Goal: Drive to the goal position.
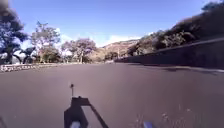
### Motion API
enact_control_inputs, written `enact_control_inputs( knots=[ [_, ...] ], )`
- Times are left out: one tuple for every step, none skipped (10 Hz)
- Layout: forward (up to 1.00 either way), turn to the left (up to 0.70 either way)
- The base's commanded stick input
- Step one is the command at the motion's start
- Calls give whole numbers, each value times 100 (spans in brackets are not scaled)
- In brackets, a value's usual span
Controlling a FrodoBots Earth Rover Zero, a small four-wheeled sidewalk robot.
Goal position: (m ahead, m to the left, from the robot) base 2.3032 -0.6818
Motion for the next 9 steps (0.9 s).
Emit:
enact_control_inputs(
  knots=[
    [70, 0],
    [70, 0],
    [70, 0],
    [70, 0],
    [70, 0],
    [70, -14],
    [70, -29],
    [70, -35],
    [70, -35]
  ],
)
